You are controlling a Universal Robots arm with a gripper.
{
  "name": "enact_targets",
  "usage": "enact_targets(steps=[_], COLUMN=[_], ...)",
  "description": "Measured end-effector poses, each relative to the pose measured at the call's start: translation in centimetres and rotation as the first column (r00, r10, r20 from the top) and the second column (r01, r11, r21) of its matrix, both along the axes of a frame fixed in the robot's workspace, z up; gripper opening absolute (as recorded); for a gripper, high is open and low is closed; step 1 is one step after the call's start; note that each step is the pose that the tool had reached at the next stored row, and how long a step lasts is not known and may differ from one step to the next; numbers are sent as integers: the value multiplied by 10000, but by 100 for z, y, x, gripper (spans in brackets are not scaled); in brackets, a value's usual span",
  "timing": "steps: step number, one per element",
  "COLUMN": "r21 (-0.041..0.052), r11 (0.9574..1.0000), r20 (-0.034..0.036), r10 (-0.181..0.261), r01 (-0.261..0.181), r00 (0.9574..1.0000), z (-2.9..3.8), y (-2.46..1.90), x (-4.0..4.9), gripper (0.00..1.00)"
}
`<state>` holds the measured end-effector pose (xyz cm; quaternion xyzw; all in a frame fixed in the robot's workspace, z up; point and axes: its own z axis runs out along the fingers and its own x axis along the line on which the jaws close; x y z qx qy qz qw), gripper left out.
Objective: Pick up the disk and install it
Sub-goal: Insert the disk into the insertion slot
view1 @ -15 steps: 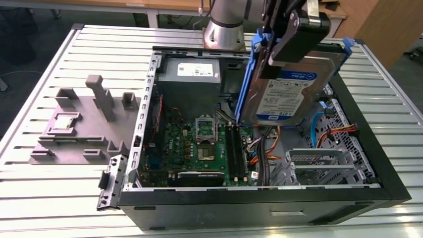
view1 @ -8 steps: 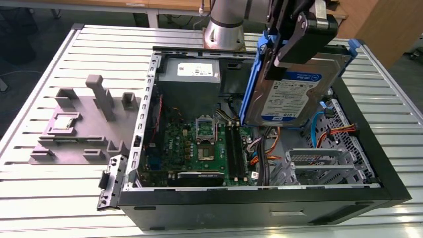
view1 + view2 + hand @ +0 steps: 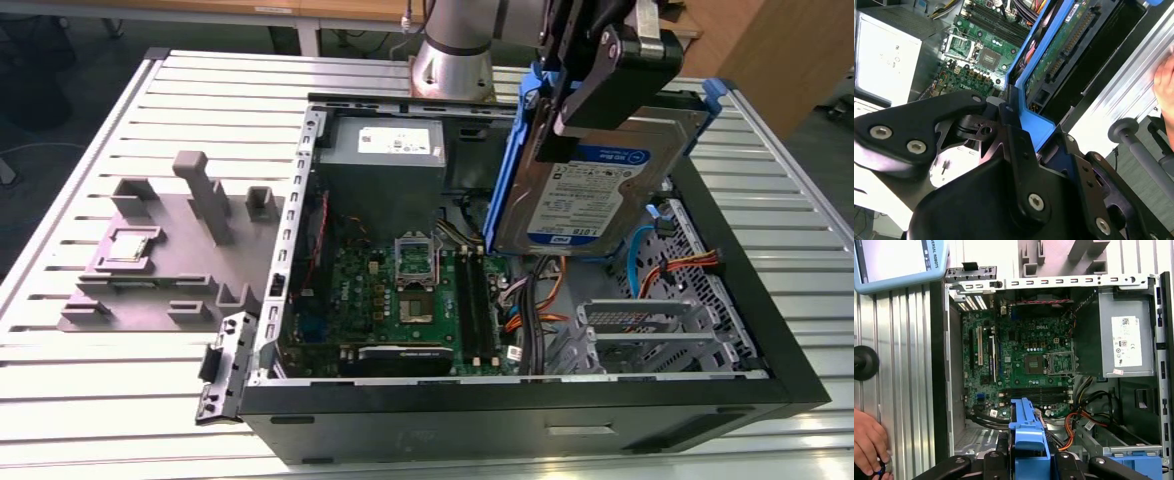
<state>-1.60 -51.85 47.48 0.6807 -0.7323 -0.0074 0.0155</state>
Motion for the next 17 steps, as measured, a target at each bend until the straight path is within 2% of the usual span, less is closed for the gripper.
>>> enact_targets(steps=[5,9,12,14,17], r21=[-1,-2,-5,-7,-5], r11=[10000,10000,10000,10000,10000], r20=[0,0,0,0,0], r10=[0,1,1,0,0], r01=[0,-1,-1,0,0], r00=[10000,10000,10000,10000,10000], z=[0,-1,-3,-4,-10], y=[-17,-83,-93,-95,-96], x=[0,0,14,41,153], gripper=[37,37,37,37,37])
